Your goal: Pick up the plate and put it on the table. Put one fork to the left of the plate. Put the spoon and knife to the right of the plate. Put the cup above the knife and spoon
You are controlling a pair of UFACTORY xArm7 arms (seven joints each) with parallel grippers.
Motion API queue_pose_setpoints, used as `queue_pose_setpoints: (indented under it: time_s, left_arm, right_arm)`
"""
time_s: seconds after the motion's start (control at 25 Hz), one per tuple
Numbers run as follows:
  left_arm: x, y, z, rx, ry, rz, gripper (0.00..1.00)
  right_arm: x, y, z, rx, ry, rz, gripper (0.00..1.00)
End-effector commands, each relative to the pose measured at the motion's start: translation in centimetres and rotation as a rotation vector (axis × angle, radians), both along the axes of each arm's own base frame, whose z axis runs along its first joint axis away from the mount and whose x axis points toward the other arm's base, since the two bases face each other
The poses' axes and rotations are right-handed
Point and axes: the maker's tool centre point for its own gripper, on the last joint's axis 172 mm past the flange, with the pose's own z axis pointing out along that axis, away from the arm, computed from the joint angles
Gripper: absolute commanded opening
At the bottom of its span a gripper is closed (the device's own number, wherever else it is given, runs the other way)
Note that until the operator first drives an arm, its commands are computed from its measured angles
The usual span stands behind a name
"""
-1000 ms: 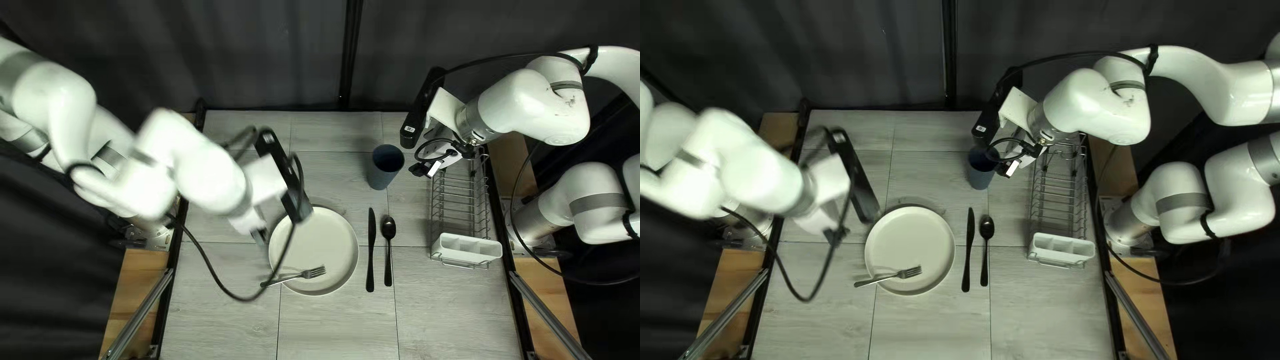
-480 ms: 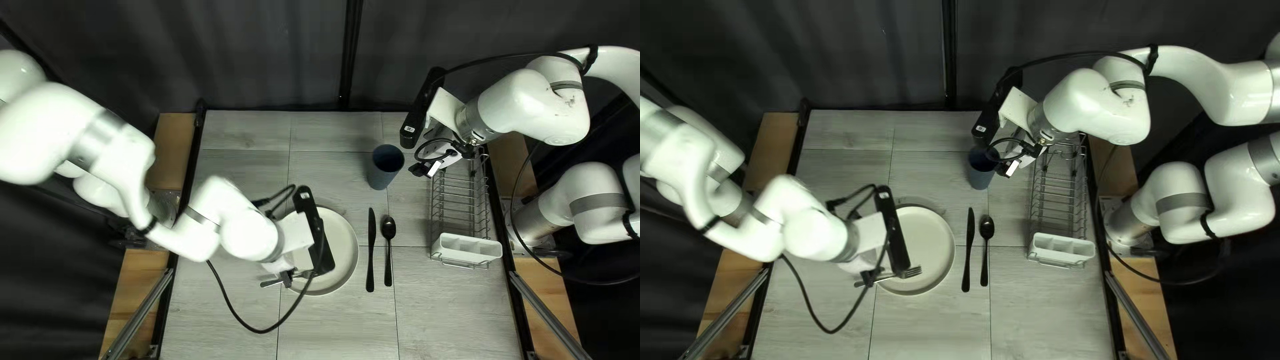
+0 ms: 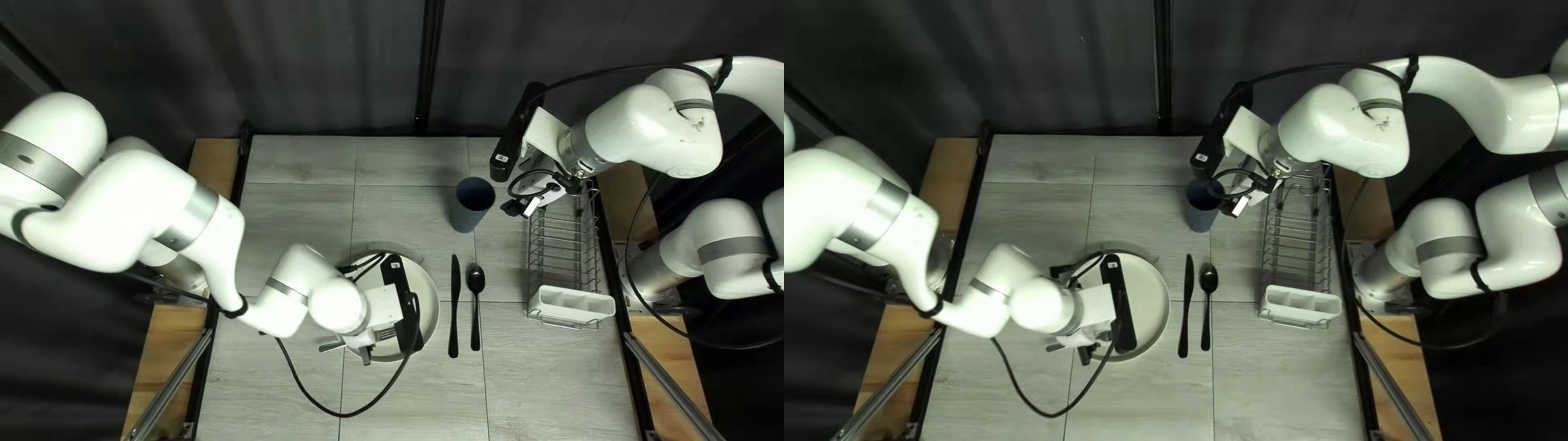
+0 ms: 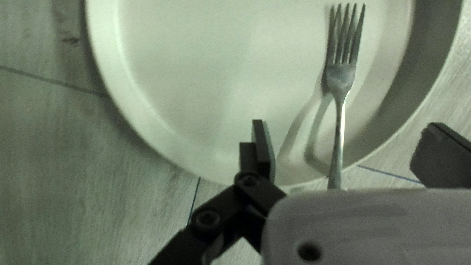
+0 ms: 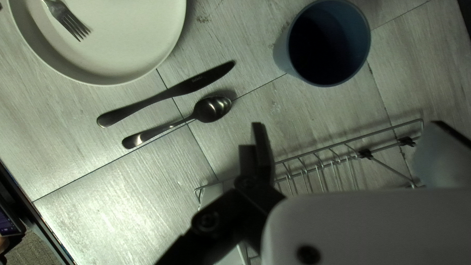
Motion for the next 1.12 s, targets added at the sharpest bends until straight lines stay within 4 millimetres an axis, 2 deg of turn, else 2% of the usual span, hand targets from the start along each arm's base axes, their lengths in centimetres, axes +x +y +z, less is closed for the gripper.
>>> queue_pose_setpoints:
  time_s: [0.04, 1.04, 1.12]
  left_arm:
    - [0.2, 0.3, -1.4, -0.012, 0.022, 0.001, 1.0]
    - [-0.9, 0.0, -4.5, -0.045, 0.055, 0.008, 1.0]
    - [-1.0, 0.0, -4.6, -0.046, 0.058, 0.009, 0.88]
  right_arm:
    - [0.0, 0.0, 0.0, 0.0, 0.0, 0.0, 1.0]
    - [0.0, 0.0, 0.0, 0.0, 0.0, 0.0, 1.0]
    - [0.0, 0.0, 0.0, 0.0, 0.0, 0.0, 1.0]
